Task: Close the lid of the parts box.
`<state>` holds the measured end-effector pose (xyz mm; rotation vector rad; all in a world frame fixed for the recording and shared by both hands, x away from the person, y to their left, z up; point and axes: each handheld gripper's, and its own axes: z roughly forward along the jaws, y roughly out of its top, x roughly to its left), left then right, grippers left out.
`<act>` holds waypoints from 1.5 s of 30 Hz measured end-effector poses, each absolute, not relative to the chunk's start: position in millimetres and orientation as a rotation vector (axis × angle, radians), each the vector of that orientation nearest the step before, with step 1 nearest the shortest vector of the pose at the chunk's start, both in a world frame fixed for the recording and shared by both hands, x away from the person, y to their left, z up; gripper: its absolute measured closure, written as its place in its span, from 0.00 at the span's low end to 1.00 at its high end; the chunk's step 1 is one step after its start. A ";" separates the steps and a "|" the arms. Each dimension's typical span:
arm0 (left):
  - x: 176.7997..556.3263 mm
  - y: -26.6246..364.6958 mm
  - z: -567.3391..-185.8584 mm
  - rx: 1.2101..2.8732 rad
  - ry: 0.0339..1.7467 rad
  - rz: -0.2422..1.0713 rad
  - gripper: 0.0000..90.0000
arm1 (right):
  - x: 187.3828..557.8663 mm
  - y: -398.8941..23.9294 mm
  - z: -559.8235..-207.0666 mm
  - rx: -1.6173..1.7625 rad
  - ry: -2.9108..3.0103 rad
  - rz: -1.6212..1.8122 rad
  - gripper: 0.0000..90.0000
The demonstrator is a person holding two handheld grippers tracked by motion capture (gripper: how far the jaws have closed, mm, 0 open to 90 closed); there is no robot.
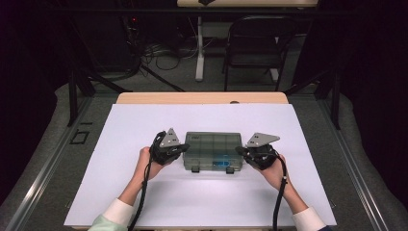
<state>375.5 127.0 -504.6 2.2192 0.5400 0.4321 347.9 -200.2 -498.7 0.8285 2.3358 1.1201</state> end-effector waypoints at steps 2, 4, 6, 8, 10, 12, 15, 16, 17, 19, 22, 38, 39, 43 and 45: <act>375.1 127.9 -505.6 2.214 0.546 0.428 1.00 | 347.4 -199.6 -499.9 0.822 2.339 1.114 1.00; 375.3 128.8 -506.0 2.214 0.547 0.432 1.00 | 346.9 -199.4 -500.6 0.819 2.343 1.112 1.00; 375.2 128.9 -506.9 2.215 0.548 0.428 1.00 | 346.3 -199.4 -501.3 0.813 2.348 1.112 1.00; 374.9 128.9 -507.7 2.215 0.547 0.426 1.00 | 345.7 -198.9 -501.7 0.808 2.353 1.104 1.00; 374.8 128.9 -508.9 2.215 0.546 0.421 1.00 | 346.0 -198.3 -502.5 0.802 2.358 1.104 1.00; 374.5 128.8 -509.7 2.222 0.547 0.420 1.00 | 345.9 -197.3 -503.5 0.800 2.360 1.100 1.00; 374.2 128.9 -510.2 2.227 0.541 0.423 1.00 | 345.1 -196.7 -504.4 0.791 2.370 1.087 1.00; 374.2 129.0 -510.1 2.229 0.541 0.420 1.00 | 344.9 -196.7 -504.9 0.791 2.373 1.086 1.00; 374.4 129.0 -510.3 2.230 0.539 0.417 1.00 | 344.7 -196.4 -505.4 0.786 2.379 1.082 1.00; 374.3 128.5 -511.1 2.228 0.540 0.420 1.00 | 344.6 -195.8 -506.4 0.776 2.389 1.081 1.00; 374.6 128.7 -512.4 2.237 0.535 0.416 1.00 | 344.3 -194.7 -507.4 0.775 2.395 1.069 1.00; 376.6 130.2 -517.6 2.246 0.544 0.391 1.00 | 347.9 -196.2 -513.7 0.800 2.431 1.045 1.00; 376.4 130.1 -517.6 2.245 0.546 0.391 1.00 | 348.0 -196.3 -513.5 0.801 2.436 1.041 1.00; 374.7 128.6 -521.7 2.259 0.549 0.422 1.00 | 349.4 -194.9 -517.6 0.806 2.454 1.036 1.00; 374.2 128.3 -521.3 2.264 0.544 0.418 1.00 | 348.7 -194.2 -518.1 0.814 2.451 1.037 1.00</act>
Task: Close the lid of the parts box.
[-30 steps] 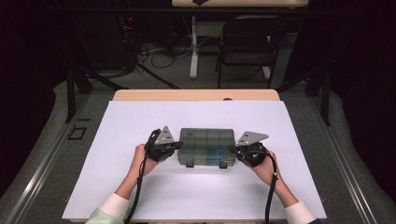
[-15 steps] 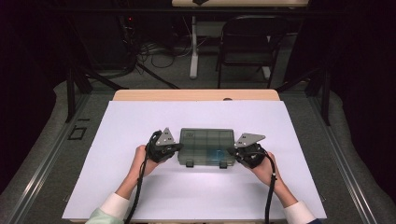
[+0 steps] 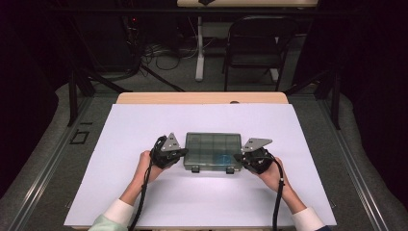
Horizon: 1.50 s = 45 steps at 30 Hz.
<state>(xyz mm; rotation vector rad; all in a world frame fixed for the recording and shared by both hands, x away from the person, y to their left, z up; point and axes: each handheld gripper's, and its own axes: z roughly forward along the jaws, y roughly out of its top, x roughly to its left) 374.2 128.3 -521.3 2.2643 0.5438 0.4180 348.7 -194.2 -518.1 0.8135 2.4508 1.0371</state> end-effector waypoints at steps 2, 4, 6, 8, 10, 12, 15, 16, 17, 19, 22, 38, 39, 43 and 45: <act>374.1 128.4 -521.4 2.264 0.547 0.416 1.00 | 348.8 -193.7 -517.6 0.808 2.457 1.028 1.00; 374.0 128.6 -522.1 2.254 0.549 0.419 1.00 | 349.3 -195.0 -518.2 0.818 2.457 1.045 1.00; 372.4 127.7 -523.9 2.230 0.562 0.454 0.95 | 348.9 -195.7 -517.5 0.817 2.465 1.031 1.00; 371.6 127.9 -524.5 2.214 0.574 0.462 0.89 | 347.4 -195.3 -519.5 0.806 2.439 1.059 1.00; 371.2 128.2 -523.9 2.209 0.588 0.466 0.80 | 346.2 -196.2 -519.9 0.808 2.434 1.069 1.00; 370.9 129.4 -522.9 2.212 0.599 0.467 0.70 | 344.9 -196.4 -519.5 0.813 2.418 1.095 1.00; 370.4 131.9 -520.4 2.193 0.623 0.473 0.53 | 343.3 -197.2 -515.1 0.813 2.397 1.136 0.88; 369.7 132.8 -519.3 2.174 0.638 0.480 0.48 | 342.7 -197.5 -513.3 0.814 2.395 1.145 0.82; 368.7 133.9 -517.9 2.162 0.651 0.482 0.43 | 341.6 -197.7 -511.7 0.824 2.378 1.151 0.75; 366.0 136.9 -515.0 2.150 0.658 0.492 0.32 | 340.3 -198.7 -509.4 0.844 2.368 1.172 0.63; 360.8 142.1 -513.2 2.141 0.658 0.489 0.20 | 337.2 -200.7 -508.5 0.878 2.364 1.174 0.46; 332.2 161.1 -524.1 2.168 0.687 0.507 0.00 | 312.9 -214.9 -508.2 0.907 2.327 1.190 0.05; 330.3 162.9 -524.6 2.169 0.684 0.515 0.00 | 311.4 -215.6 -508.8 0.901 2.318 1.192 0.04; 323.7 170.6 -527.5 2.151 0.699 0.516 0.00 | 305.0 -220.6 -510.2 0.912 2.294 1.191 0.01; 320.8 175.1 -528.7 2.142 0.704 0.506 0.00 | 302.2 -223.1 -510.7 0.903 2.290 1.177 0.00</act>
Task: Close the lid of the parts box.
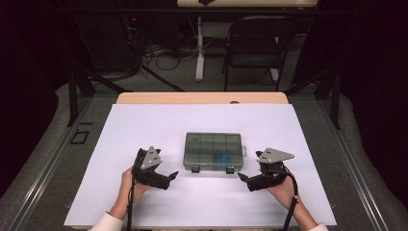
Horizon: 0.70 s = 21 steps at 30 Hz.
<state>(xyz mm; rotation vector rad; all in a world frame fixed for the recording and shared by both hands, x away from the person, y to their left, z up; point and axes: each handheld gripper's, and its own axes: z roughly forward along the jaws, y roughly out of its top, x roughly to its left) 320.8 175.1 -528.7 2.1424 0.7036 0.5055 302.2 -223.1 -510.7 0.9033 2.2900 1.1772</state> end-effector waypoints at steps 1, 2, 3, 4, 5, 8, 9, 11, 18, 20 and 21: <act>318.9 177.0 -529.4 2.136 0.705 0.510 0.00 | 301.0 -224.0 -511.6 0.891 2.276 1.186 0.00; 317.2 178.6 -530.0 2.132 0.709 0.513 0.00 | 299.2 -225.3 -511.9 0.888 2.269 1.186 0.00; 315.8 180.3 -530.3 2.133 0.711 0.510 0.00 | 298.1 -226.4 -512.3 0.890 2.267 1.188 0.00; 314.1 182.0 -530.6 2.130 0.712 0.514 0.00 | 296.9 -227.7 -512.7 0.893 2.265 1.188 0.00; 312.4 183.3 -531.0 2.128 0.720 0.510 0.00 | 295.6 -229.1 -513.0 0.898 2.266 1.183 0.00; 307.3 186.8 -532.8 2.134 0.723 0.515 0.00 | 292.2 -233.0 -515.6 0.905 2.256 1.185 0.00; 305.7 188.0 -533.2 2.141 0.724 0.510 0.00 | 291.1 -234.0 -516.4 0.912 2.256 1.182 0.00; 301.6 190.9 -534.5 2.131 0.734 0.501 0.00 | 288.9 -236.0 -518.2 0.919 2.245 1.183 0.00; 288.1 199.3 -541.4 2.125 0.748 0.505 0.00 | 280.6 -241.8 -523.8 0.942 2.238 1.162 0.00; 285.2 201.2 -544.6 2.128 0.755 0.508 0.00 | 278.7 -243.5 -525.3 0.950 2.232 1.165 0.00; 283.8 202.3 -546.0 2.130 0.757 0.504 0.00 | 277.3 -244.4 -525.9 0.952 2.226 1.166 0.00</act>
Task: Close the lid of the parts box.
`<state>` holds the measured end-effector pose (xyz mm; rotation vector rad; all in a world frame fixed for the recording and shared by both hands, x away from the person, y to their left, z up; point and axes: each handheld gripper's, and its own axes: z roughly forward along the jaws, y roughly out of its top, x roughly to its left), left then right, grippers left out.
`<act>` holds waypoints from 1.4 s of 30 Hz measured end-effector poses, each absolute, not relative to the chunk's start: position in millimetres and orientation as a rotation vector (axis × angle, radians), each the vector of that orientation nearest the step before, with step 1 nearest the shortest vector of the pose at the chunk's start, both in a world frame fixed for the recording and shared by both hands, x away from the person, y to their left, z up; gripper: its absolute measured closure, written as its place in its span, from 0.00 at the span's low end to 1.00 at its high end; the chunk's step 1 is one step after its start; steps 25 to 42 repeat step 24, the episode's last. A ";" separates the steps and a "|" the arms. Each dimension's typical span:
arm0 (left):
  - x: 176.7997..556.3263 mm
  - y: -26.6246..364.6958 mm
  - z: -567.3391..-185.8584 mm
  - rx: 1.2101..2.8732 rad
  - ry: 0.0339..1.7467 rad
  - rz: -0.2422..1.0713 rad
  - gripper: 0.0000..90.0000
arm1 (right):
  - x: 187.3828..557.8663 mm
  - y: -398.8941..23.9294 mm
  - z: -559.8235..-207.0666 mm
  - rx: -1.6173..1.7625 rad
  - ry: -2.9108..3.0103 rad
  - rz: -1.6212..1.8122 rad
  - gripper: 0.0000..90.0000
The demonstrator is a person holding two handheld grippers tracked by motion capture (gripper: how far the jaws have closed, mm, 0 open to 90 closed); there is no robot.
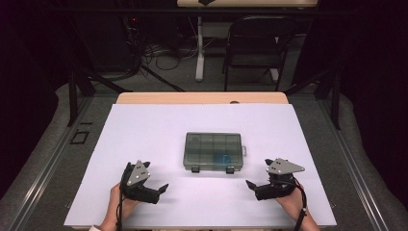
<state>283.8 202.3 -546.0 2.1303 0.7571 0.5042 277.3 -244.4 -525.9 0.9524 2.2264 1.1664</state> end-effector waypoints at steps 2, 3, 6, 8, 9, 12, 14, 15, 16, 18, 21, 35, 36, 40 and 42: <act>281.7 203.8 -549.2 2.138 0.765 0.501 0.00 | 274.7 -246.1 -527.3 0.960 2.217 1.164 0.00; 281.0 204.3 -550.6 2.144 0.767 0.504 0.00 | 273.0 -247.1 -527.9 0.960 2.210 1.165 0.00; 278.8 207.7 -553.4 2.130 0.779 0.487 0.00 | 268.5 -249.5 -529.6 0.964 2.204 1.159 0.00; 277.5 208.8 -554.6 2.136 0.781 0.495 0.00 | 265.3 -251.3 -530.5 0.966 2.198 1.157 0.00; 277.0 209.2 -554.9 2.140 0.782 0.500 0.00 | 263.8 -251.6 -531.4 0.966 2.189 1.159 0.00; 275.1 210.5 -555.7 2.128 0.790 0.503 0.00 | 259.8 -253.8 -532.5 0.970 2.184 1.156 0.00; 274.1 210.5 -556.2 2.128 0.790 0.513 0.00 | 257.9 -255.3 -533.2 0.975 2.182 1.156 0.00; 273.7 210.7 -556.3 2.129 0.792 0.513 0.00 | 256.9 -255.9 -533.7 0.981 2.179 1.159 0.00; 273.3 210.7 -556.6 2.129 0.793 0.508 0.00 | 256.3 -256.4 -534.2 0.985 2.181 1.158 0.00; 272.9 210.6 -557.4 2.137 0.794 0.505 0.00 | 255.8 -257.2 -534.6 0.987 2.182 1.149 0.00; 273.5 209.5 -557.9 2.136 0.789 0.505 0.00 | 256.8 -258.6 -534.3 0.991 2.172 1.152 0.00; 274.2 208.6 -558.3 2.140 0.786 0.501 0.00 | 257.4 -259.4 -534.7 0.992 2.175 1.160 0.00; 274.2 208.6 -558.3 2.140 0.786 0.501 0.00 | 257.4 -259.4 -534.7 0.992 2.175 1.160 0.00; 274.2 208.6 -558.3 2.140 0.786 0.501 0.00 | 257.4 -259.4 -534.7 0.992 2.175 1.160 0.00; 274.2 208.6 -558.3 2.140 0.786 0.501 0.00 | 257.4 -259.4 -534.7 0.992 2.175 1.160 0.00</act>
